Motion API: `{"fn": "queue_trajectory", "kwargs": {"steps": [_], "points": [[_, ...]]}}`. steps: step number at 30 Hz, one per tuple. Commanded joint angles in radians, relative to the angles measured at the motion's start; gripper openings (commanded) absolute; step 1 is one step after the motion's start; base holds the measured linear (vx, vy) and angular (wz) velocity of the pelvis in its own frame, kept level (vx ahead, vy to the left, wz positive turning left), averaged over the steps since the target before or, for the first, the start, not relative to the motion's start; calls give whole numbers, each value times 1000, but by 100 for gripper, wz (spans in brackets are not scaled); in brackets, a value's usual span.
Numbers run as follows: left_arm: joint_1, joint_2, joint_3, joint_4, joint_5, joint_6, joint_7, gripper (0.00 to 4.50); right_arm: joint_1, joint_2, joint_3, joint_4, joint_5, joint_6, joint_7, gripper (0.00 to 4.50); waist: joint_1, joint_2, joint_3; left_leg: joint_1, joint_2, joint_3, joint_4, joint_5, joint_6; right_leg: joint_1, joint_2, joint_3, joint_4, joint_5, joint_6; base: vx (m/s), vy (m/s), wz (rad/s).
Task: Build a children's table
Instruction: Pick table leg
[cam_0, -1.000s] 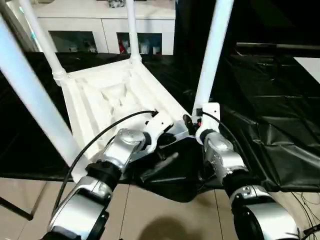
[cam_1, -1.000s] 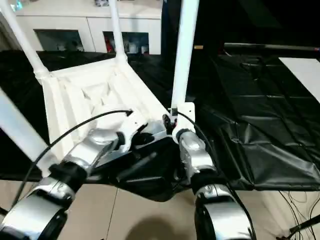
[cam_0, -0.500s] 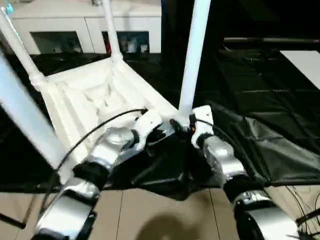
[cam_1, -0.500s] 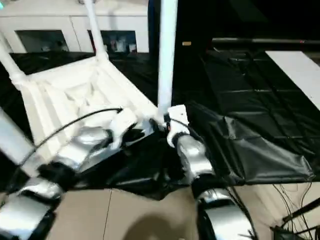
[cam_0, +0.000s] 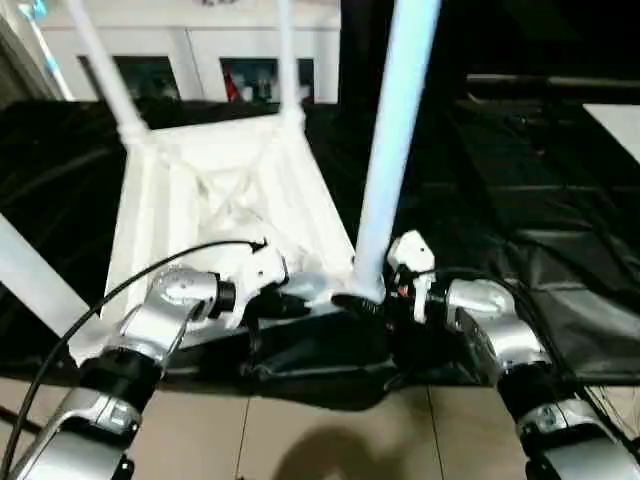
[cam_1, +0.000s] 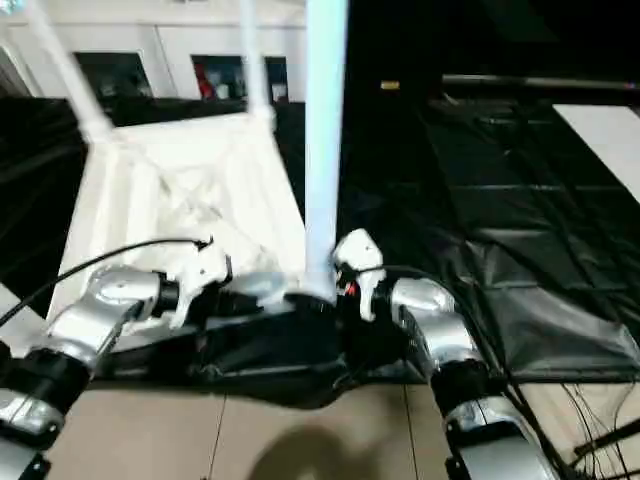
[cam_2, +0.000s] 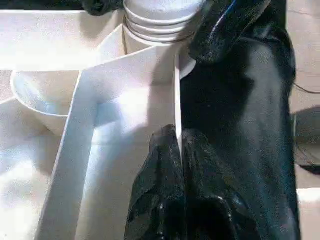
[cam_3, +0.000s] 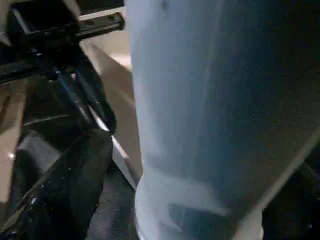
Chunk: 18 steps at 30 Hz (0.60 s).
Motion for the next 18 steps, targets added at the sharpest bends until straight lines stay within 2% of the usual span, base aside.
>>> {"fn": "queue_trajectory", "kwargs": {"steps": [1,4,6,9,12,16,18], "points": [[12,15,-25,11,19,14,-18,0,6,-13,5,-19,10,10,18,414,4,-5,-54,0,17,6,-58,-169,51,54,-56,25,-62,-65,-254,0,0,0],[15,24,-23,0,15,22,-25,0,8,-24,5,-29,18,26,42,414,4,-6,-56,-2,14,6,-54,-142,58,57,-53,24,-57,-15,-259,0,0,0],[16,29,-16,-7,17,36,-24,0,10,-45,17,-27,-1,30,68,414,5,-4,-57,-2,14,6,-53,-135,61,57,-54,23,-56,1,-263,0,0,0],[13,29,-14,-1,17,37,-18,0,9,-50,13,-19,0,36,73,414,4,-4,-56,-4,13,6,-53,-140,63,58,-54,22,-57,-7,-263,0,0,0],[14,30,-16,-2,15,39,-21,0,7,-47,-1,-17,18,50,71,379,2,-3,-55,-2,13,6,-54,-156,57,57,-55,22,-61,-48,-259,0,0,0],[13,30,-20,-4,14,44,-25,0,9,-49,-5,-16,23,53,72,362,4,-3,-58,-1,14,6,-51,-137,58,58,-53,22,-56,-8,-266,0,0,0],[13,29,-21,-4,14,46,-25,0,10,-48,-8,-16,24,54,74,336,4,-3,-59,-2,13,6,-51,-130,61,59,-52,21,-55,10,-270,0,0,0]]}}
